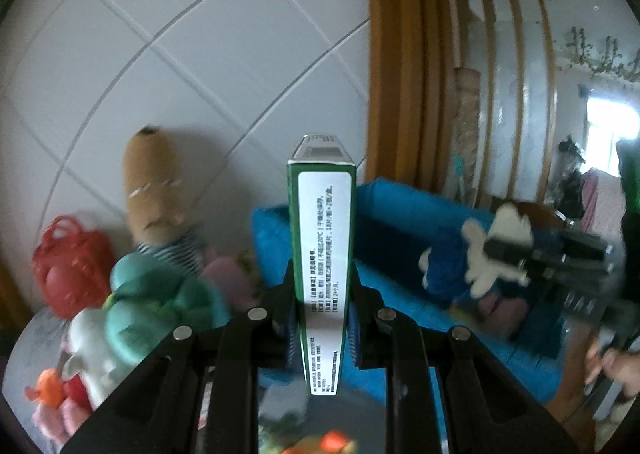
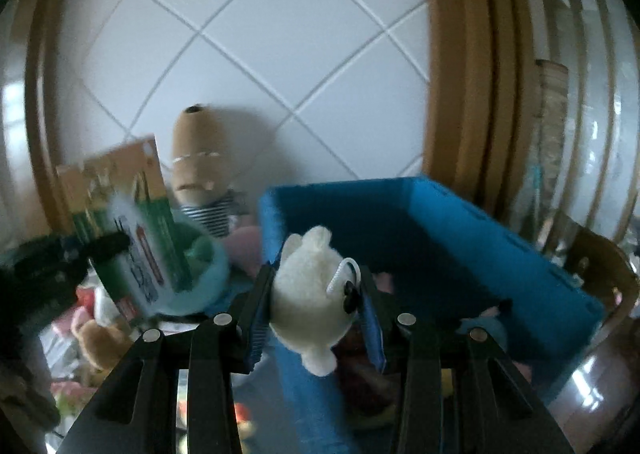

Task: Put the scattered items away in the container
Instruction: 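Carry the box and white bear over the blue crate with both grippers, then open both grippers to drop the box and bear into the crate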

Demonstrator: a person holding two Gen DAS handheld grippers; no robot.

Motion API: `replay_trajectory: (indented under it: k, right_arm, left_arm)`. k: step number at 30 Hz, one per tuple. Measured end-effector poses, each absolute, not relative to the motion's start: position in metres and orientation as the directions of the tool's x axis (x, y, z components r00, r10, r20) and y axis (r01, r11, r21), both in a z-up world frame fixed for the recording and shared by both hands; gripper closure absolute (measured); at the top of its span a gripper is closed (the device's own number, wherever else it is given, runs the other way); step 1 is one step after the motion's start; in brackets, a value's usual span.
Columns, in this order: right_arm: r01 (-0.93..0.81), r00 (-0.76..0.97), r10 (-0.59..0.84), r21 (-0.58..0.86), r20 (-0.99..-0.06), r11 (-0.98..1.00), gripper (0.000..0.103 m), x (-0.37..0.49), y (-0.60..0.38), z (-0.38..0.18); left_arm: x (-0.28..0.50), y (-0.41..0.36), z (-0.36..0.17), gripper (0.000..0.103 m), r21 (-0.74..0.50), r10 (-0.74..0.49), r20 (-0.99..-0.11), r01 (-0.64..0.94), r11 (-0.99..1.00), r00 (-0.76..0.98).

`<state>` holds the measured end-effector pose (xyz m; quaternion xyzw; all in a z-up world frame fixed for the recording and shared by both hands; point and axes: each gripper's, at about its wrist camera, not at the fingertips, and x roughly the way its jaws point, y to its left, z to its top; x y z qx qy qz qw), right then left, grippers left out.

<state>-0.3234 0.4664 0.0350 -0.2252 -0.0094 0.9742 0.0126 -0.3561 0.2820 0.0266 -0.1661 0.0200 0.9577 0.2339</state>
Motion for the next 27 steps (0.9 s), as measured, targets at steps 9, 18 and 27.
replay_trajectory:
  k: [9, 18, 27]
  right_arm:
    - [-0.030, -0.876, 0.045, -0.040, -0.481, -0.999, 0.064, -0.342, 0.582, 0.026]
    - [-0.028, -0.847, 0.027, -0.006, -0.531, -1.000, 0.044, -0.357, 0.627, -0.001]
    - [-0.029, -0.838, 0.033, -0.016, -0.545, -0.999, 0.009, -0.360, 0.624, -0.010]
  left_arm:
    - [-0.391, 0.425, 0.022, 0.083, -0.042, 0.488, -0.399, -0.517, -0.855, -0.776]
    - [-0.403, 0.474, -0.012, 0.053, -0.020, 0.416, -0.523, -0.478, -0.878, -0.744]
    - [-0.393, 0.462, -0.019, 0.019, -0.010, 0.379, -0.515, -0.437, -0.899, -0.769]
